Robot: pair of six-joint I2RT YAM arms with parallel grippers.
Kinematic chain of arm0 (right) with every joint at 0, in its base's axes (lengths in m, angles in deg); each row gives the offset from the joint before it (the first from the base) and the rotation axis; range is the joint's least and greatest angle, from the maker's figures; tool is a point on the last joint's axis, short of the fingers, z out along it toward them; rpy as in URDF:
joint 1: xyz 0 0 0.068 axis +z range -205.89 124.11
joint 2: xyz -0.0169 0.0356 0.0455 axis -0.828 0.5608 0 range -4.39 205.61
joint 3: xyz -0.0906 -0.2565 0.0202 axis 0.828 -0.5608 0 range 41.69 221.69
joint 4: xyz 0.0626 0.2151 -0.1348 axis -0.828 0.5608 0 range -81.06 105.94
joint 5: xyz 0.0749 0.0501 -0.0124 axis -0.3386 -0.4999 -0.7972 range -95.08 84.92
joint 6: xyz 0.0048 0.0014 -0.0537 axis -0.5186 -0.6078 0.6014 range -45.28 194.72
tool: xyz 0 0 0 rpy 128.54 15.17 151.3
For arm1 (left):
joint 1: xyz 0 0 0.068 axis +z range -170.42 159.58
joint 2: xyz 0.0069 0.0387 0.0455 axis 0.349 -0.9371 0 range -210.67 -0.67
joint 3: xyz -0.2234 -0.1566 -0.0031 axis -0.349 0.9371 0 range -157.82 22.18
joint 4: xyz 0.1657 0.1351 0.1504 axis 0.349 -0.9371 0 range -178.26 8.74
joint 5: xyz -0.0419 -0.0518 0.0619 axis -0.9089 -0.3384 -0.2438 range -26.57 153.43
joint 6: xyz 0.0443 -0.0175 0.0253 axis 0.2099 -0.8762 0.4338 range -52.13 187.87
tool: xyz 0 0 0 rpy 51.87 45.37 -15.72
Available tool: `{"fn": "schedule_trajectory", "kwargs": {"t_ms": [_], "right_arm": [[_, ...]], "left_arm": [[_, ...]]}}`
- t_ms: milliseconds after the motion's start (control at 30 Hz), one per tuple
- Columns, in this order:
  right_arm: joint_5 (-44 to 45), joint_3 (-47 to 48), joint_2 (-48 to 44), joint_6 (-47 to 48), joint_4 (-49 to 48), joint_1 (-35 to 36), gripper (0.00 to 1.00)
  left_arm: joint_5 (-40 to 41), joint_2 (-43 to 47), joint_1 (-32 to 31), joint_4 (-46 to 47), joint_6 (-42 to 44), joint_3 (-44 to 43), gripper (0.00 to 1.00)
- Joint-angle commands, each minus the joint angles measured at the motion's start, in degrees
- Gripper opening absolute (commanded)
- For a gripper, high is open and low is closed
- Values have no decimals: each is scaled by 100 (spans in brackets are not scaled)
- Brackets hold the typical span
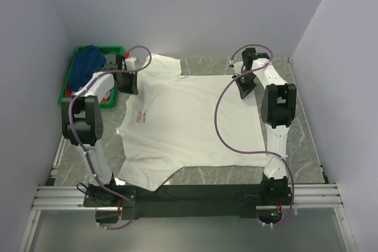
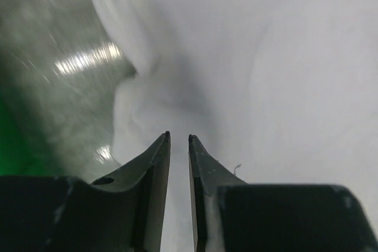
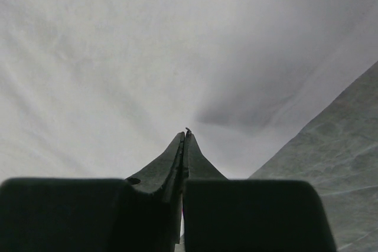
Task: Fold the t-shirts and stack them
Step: Flatten the tshirt out
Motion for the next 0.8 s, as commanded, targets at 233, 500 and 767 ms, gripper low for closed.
{"fn": "schedule_trajectory", "kwargs": {"t_ms": [233,500,767], "right_arm": [[169,-170,185,-110,-19,43,0],[803,217,546,-347,183,43,0],[567,-424,-340,-365,-203,17,5]], "left_arm": [[725,-704,77,-131,-9,43,22],[1227,-1259,429,-571,16,-467,21],[122,-443,473,-606,482,-63,38]]}}
